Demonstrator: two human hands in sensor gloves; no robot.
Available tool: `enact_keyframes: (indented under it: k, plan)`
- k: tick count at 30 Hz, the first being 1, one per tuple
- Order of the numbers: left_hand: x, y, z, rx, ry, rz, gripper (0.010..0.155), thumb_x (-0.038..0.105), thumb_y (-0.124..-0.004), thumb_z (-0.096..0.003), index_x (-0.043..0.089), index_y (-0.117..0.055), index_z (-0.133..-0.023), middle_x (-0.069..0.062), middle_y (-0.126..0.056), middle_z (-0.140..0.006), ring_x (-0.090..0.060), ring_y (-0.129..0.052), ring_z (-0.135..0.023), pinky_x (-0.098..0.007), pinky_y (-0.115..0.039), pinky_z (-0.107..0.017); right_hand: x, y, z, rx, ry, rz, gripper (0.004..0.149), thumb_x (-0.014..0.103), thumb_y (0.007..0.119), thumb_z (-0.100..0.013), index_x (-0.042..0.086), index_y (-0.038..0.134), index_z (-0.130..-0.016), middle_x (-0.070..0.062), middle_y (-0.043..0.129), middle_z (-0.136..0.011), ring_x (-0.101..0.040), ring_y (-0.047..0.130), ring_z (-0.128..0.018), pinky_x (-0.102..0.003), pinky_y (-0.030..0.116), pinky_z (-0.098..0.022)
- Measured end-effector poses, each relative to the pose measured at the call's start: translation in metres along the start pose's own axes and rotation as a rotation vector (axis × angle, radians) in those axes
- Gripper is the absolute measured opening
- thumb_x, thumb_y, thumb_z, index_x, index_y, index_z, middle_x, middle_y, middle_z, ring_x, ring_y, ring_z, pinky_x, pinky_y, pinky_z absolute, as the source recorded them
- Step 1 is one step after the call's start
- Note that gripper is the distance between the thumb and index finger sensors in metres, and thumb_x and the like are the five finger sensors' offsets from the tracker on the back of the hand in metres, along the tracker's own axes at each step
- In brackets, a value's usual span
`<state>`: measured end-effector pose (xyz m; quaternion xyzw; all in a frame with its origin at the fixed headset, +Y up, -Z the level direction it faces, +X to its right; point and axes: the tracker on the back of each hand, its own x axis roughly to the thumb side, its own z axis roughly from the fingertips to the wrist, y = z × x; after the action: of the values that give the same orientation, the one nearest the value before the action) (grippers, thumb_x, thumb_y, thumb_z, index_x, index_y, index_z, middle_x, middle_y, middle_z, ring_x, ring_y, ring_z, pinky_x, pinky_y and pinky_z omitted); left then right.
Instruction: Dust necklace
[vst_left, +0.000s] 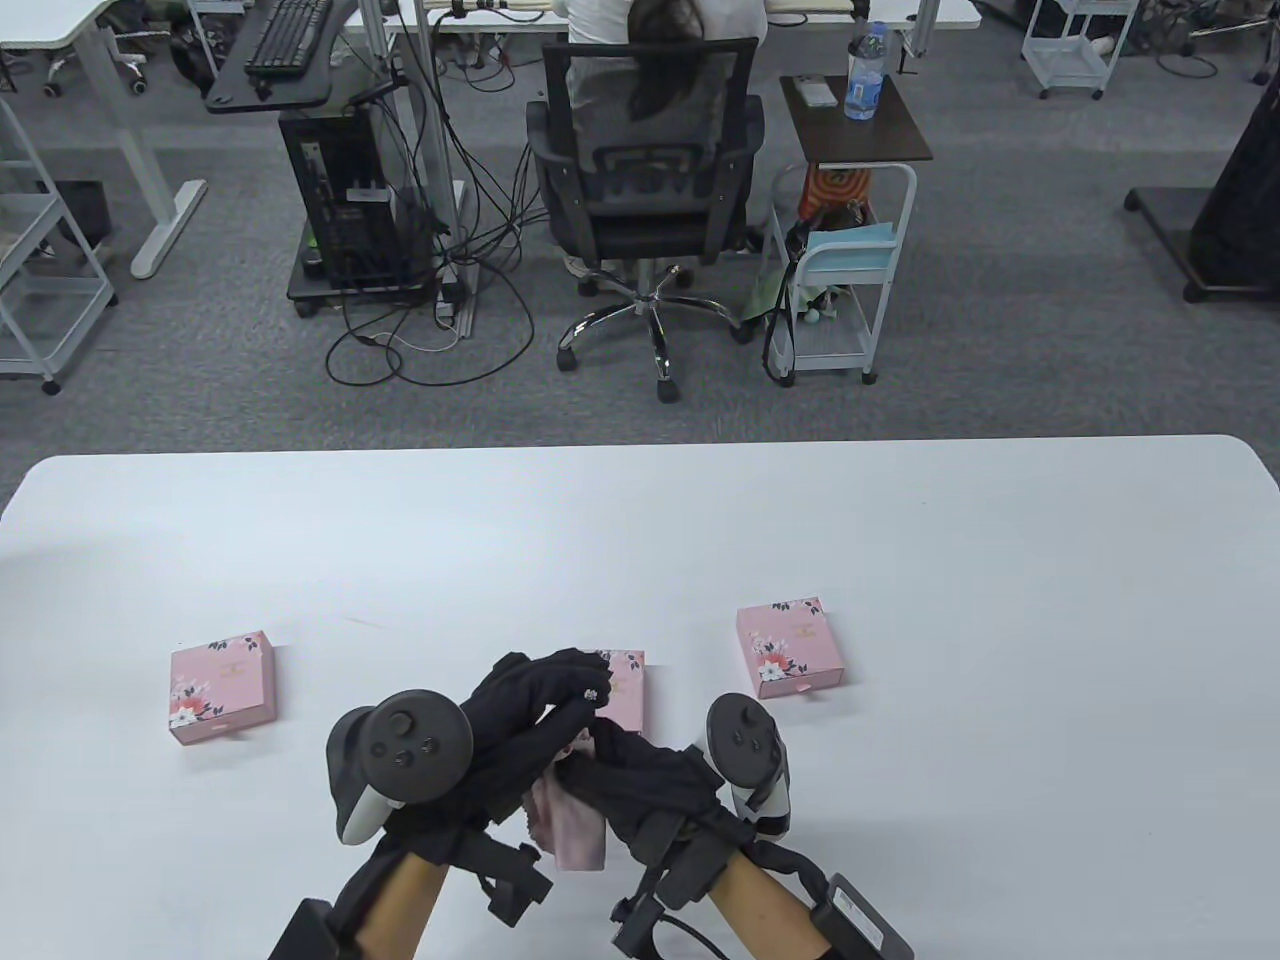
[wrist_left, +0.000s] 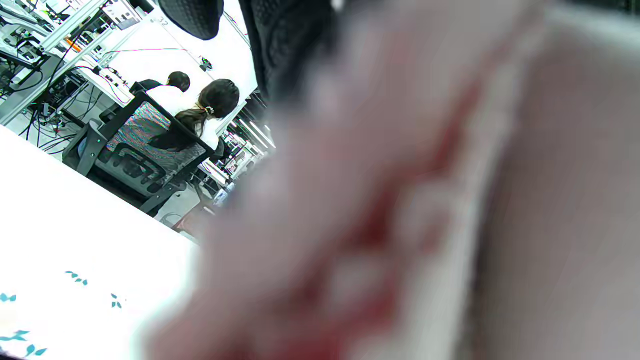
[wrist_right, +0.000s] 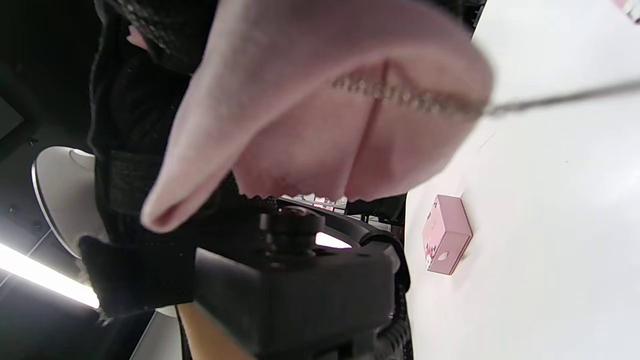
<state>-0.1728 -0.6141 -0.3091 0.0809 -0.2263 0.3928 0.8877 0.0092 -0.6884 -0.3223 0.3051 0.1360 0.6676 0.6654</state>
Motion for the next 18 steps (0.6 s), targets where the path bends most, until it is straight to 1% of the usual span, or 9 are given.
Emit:
enact_keyframes:
  k: [3,5,6,9,11,13,15,18]
  plan:
    - [0.001,0.001,0.0,0.006,-0.004,0.001,0.041,0.044,-0.067,-0.0541,0.036,-0.078,-0.092,0.009,-0.086,-0.105,-0.024,-0.083,-0.104,-0.058,-0.049,-0.083,-0.001,0.0,0.0,0.003,-0.006,-0.002,0.039,0.04,0.063,-0.057,0.021,0.068,-0.09,0.0,0.09,-0.074,-0.026,0.096,-0.065,-0.04,0.076,-0.057]
    - [0.001,0.002,0.001,0.012,-0.008,0.002,0.041,0.044,-0.067,-0.054,0.036,-0.078,-0.092,0.009,-0.086,-0.105,-0.024,-0.083,-0.104,-0.058,-0.049,-0.083,-0.002,0.001,0.0,-0.005,-0.001,-0.002,0.039,0.041,0.062,-0.056,0.022,0.068,-0.089,0.0,0.09,-0.075,-0.028,0.095,-0.068,-0.041,0.076,-0.058]
    - [0.001,0.003,0.001,0.013,-0.009,0.0,0.041,0.044,-0.067,-0.0539,0.036,-0.078,-0.092,0.009,-0.085,-0.105,-0.024,-0.083,-0.104,-0.058,-0.049,-0.083,-0.002,0.001,0.0,-0.008,0.003,0.002,0.039,0.04,0.064,-0.055,0.022,0.068,-0.09,-0.001,0.09,-0.076,-0.028,0.095,-0.068,-0.041,0.076,-0.058]
    - [0.001,0.004,0.001,0.02,-0.009,-0.007,0.041,0.044,-0.067,-0.0538,0.036,-0.078,-0.092,0.009,-0.085,-0.105,-0.024,-0.082,-0.104,-0.058,-0.049,-0.083,0.0,0.0,-0.001,-0.011,0.015,0.054,0.042,0.032,0.074,-0.052,0.021,0.065,-0.092,-0.002,0.087,-0.081,-0.029,0.093,-0.072,-0.042,0.075,-0.06]
    - [0.001,0.005,0.001,0.025,-0.006,0.0,0.041,0.044,-0.067,-0.0538,0.036,-0.078,-0.092,0.009,-0.085,-0.105,-0.024,-0.083,-0.104,-0.058,-0.048,-0.083,0.002,-0.001,0.0,-0.035,0.023,0.111,0.042,0.031,0.076,-0.052,0.022,0.065,-0.092,-0.002,0.088,-0.081,-0.029,0.093,-0.073,-0.042,0.075,-0.06]
    - [-0.001,0.007,0.001,0.039,0.002,0.007,0.041,0.044,-0.067,-0.0539,0.035,-0.078,-0.092,0.008,-0.085,-0.105,-0.024,-0.082,-0.104,-0.058,-0.049,-0.083,0.002,-0.003,0.001,-0.061,0.031,0.176,0.041,0.034,0.073,-0.053,0.021,0.067,-0.091,-0.002,0.089,-0.079,-0.029,0.094,-0.07,-0.042,0.075,-0.059]
    - [-0.003,0.009,0.001,0.051,0.012,0.024,0.041,0.043,-0.067,-0.0538,0.035,-0.078,-0.092,0.008,-0.086,-0.105,-0.024,-0.083,-0.104,-0.058,-0.049,-0.083,0.0,-0.004,0.001,-0.063,0.036,0.228,0.04,0.04,0.066,-0.054,0.021,0.07,-0.089,-0.002,0.091,-0.076,-0.03,0.095,-0.068,-0.042,0.075,-0.057]
    - [-0.004,0.012,0.002,0.064,0.016,0.025,0.041,0.043,-0.067,-0.0537,0.035,-0.078,-0.092,0.008,-0.086,-0.105,-0.024,-0.083,-0.103,-0.058,-0.049,-0.083,-0.001,-0.005,0.001,-0.05,0.049,0.246,0.039,0.039,0.066,-0.054,0.02,0.071,-0.088,-0.004,0.091,-0.075,-0.031,0.095,-0.067,-0.043,0.075,-0.057]
